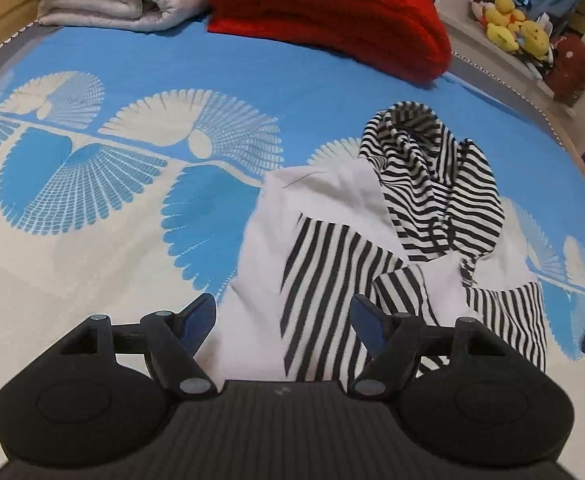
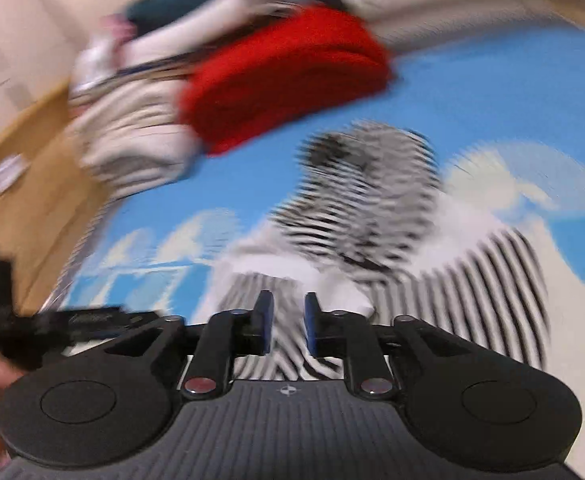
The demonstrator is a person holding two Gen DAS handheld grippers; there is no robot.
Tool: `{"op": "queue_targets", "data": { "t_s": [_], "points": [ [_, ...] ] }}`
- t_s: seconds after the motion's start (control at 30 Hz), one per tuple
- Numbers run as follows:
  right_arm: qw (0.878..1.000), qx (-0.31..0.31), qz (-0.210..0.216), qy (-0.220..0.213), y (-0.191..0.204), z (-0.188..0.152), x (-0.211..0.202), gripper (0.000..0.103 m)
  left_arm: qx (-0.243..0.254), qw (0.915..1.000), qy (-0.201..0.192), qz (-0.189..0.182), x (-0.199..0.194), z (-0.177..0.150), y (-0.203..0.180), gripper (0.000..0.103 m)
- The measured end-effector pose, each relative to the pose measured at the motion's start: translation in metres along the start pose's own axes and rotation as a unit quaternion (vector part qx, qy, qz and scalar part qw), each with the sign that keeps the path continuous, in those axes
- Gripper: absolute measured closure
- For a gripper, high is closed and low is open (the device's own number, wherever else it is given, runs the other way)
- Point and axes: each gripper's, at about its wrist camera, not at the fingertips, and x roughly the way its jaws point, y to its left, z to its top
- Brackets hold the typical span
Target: Fold small clothes
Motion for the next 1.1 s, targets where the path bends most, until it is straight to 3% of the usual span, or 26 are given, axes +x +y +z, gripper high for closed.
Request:
{"op": "queue_targets", "data": {
  "t_s": [0.07,0.17,0.27,0.33,0.4,0.47,0.57,0.73,0.9,1.0,1.03,1.1],
  "points": [
    [0.998,0.046,-0.048,0.001,-0.009,0.002,-0.008,0.080,0.000,1.0000,0.004,-0.003,0.001,-0.001,-0.001,0.025],
    [0.993,0.093,-0.065,-0.028,-0.022,-0.007,-0.024,0.073,-0.003,0.9998,0.013,-0.013,0.007,-0.005,-0.007,0.027],
    [0.990,0.108,-0.082,-0.036,-0.047,-0.031,-0.025,0.070,0.006,0.9996,0.018,-0.023,0.015,-0.011,-0.020,0.049],
    [0.984,0.137,-0.110,0.009,-0.064,-0.039,-0.006,0.068,0.023,0.9989,0.018,-0.037,0.020,-0.016,-0.036,0.064],
    [0.978,0.185,-0.091,0.023,-0.082,-0.042,0.000,0.068,0.045,0.9974,0.014,-0.055,0.023,-0.021,-0.054,0.072],
    [0.977,0.195,-0.075,0.028,-0.092,-0.041,0.007,0.068,0.067,0.9956,0.007,-0.065,0.027,-0.025,-0.073,0.072],
    [0.976,0.187,-0.103,0.032,-0.099,-0.041,0.012,0.068,0.086,0.9925,0.004,-0.087,0.036,-0.034,-0.100,0.072],
    [0.967,0.221,-0.111,0.052,-0.121,-0.044,0.016,0.068,0.121,0.9876,0.024,-0.098,0.062,-0.056,-0.142,0.070],
    [0.964,0.226,-0.115,0.074,-0.129,-0.050,0.020,0.068,0.176,0.9816,0.048,-0.056,0.098,-0.082,-0.167,0.054],
    [0.959,0.241,-0.119,0.088,-0.137,-0.058,0.026,0.068,0.217,0.9756,0.016,-0.030,0.104,-0.092,-0.177,0.049],
    [0.957,0.247,-0.120,0.092,-0.140,-0.060,0.029,0.069,0.224,0.9742,0.007,-0.025,0.103,-0.093,-0.178,0.053],
    [0.954,0.253,-0.126,0.098,-0.146,-0.065,0.032,0.070,0.208,0.9782,-0.005,-0.005,0.101,-0.089,-0.170,0.083]
  ]
}}
